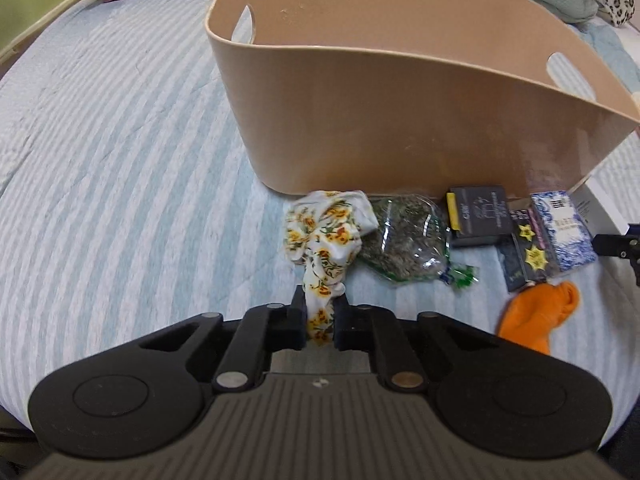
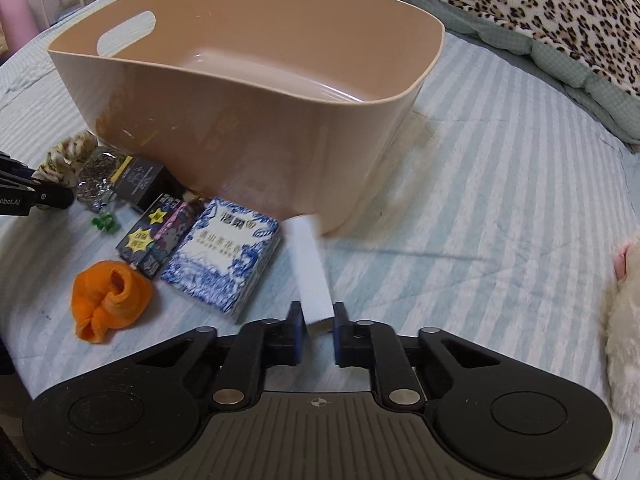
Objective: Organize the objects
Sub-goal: 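Grasp the floral scrunchie with the left tool while the right tool grasps the white box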
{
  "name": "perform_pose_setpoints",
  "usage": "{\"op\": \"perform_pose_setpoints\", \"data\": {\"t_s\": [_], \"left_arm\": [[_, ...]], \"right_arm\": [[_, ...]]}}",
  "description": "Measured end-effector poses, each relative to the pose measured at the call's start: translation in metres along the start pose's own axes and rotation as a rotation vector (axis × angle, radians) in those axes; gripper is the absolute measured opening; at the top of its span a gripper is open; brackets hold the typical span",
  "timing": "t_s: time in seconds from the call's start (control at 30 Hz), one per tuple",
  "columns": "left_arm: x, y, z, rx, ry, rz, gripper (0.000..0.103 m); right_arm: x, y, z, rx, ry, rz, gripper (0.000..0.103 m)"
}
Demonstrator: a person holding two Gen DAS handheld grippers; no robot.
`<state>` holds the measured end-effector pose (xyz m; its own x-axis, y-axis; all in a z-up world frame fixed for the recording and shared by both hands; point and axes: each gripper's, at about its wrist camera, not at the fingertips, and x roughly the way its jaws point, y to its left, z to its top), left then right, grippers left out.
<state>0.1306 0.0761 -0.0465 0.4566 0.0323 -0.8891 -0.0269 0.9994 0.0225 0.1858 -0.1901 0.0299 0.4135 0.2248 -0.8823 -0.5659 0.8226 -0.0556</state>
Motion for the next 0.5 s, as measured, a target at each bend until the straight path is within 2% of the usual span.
{"op": "perform_pose_setpoints", "data": {"t_s": [0.27,0.33,0.5], "left_arm": [[-0.038,0.02,-0.008,-0.083,-0.049,-0.049,0.013],[-0.046,0.023,0.003,-0.094,-0.074,-0.055,0.013],[-0.078,0.021,0.009,-0.107,-0.15,-0.068,0.013]], "right_arm": [[-0.037,0.004,-0.018,0.067,-0.051,0.01,0.012],[-0.052,0.002,-0.023,0.089,-0.078,0.013,0.012],[-0.082,-0.011,-0.011,0.128,-0.178,0.015,0.012]]}}
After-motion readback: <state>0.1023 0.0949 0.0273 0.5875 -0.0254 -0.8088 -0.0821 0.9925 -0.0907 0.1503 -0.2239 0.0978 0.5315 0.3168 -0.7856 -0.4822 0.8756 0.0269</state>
